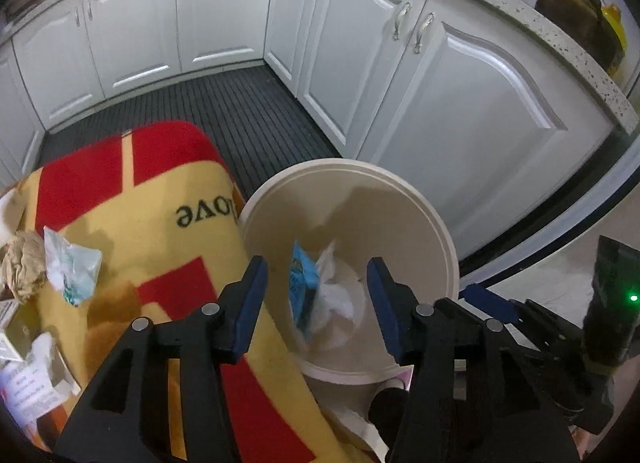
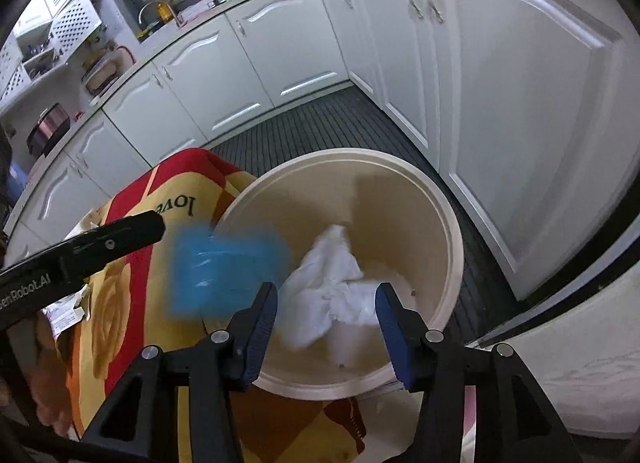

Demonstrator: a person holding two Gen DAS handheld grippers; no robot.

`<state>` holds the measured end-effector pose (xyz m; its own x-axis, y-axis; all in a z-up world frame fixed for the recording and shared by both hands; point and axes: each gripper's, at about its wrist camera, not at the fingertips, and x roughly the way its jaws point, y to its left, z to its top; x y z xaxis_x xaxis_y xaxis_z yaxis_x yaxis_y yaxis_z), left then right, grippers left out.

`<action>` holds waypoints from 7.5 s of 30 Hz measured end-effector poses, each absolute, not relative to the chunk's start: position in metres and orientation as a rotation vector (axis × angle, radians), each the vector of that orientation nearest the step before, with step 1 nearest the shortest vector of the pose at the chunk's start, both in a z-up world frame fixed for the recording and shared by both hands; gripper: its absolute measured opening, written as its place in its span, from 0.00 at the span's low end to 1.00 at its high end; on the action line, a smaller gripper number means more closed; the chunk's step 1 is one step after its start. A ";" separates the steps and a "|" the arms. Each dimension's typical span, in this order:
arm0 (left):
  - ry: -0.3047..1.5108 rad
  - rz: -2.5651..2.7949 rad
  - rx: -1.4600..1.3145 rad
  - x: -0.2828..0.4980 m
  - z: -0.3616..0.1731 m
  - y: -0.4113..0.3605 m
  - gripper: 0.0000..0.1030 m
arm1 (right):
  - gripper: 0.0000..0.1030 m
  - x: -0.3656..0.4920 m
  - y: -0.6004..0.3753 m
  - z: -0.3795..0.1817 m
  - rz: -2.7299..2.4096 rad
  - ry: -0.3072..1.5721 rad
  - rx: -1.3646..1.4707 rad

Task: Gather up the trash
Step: 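Open both grippers to drop the packet and tissue into the bin, then move both open grippers back over the table, then grasp the green towel with the left gripper while the right grasps the beige paper ball, then carry the green towel and beige paper ball over the bin with both grippers, then open both grippers to drop the towel and paper ball into the bin, then move both open grippers back over the table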

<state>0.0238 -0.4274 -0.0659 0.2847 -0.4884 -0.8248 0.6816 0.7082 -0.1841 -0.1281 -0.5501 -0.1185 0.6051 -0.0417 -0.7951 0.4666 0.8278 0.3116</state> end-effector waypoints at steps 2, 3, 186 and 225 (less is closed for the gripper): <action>0.993 -0.781 0.232 0.020 -0.063 -0.425 0.48 | 0.47 -0.129 -0.547 -0.115 -0.301 0.877 0.539; 0.982 -0.776 0.238 0.018 -0.062 -0.424 0.48 | 0.47 -0.130 -0.546 -0.113 -0.300 0.873 0.534; 0.931 -0.658 0.222 0.002 -0.033 -0.348 0.57 | 0.63 -0.118 -0.507 -0.077 -0.285 0.805 0.437; 1.054 -0.347 0.072 0.059 -0.072 -0.058 0.67 | 0.73 -0.018 -0.331 -0.067 0.034 0.894 0.270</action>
<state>0.0594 -0.0580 -0.0716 0.4451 -0.2452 -0.8613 0.3139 0.9435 -0.1064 -0.0185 -0.3307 -0.0669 0.6278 0.1412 -0.7655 0.0834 0.9656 0.2465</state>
